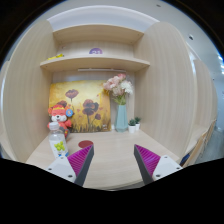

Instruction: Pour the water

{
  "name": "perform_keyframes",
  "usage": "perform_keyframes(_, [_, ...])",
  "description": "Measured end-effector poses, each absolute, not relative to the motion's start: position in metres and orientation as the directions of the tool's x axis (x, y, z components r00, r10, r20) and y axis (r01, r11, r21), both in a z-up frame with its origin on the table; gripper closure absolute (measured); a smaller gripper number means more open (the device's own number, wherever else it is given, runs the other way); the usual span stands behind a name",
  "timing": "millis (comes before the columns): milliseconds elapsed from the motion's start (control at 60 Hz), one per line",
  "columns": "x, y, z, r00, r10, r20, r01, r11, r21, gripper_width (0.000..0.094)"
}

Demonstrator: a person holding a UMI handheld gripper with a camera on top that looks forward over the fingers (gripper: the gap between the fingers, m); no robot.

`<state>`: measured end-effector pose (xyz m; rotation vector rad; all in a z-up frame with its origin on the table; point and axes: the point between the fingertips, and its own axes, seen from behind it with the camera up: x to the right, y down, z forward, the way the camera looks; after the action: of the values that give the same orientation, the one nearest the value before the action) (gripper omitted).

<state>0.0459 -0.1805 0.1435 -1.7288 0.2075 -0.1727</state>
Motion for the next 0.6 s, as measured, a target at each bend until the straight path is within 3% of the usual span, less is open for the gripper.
perform_keyframes(383, [-0.105, -0.168, 0.093, 0.999, 0.040, -0.017, -0.010, -0.167, -0.986, 0.0088])
perform_keyframes(600, [-0.135, -0.122, 0.085, 0.997, 0.075, -0.011, 0.001, -0.167, -0.986, 0.0088])
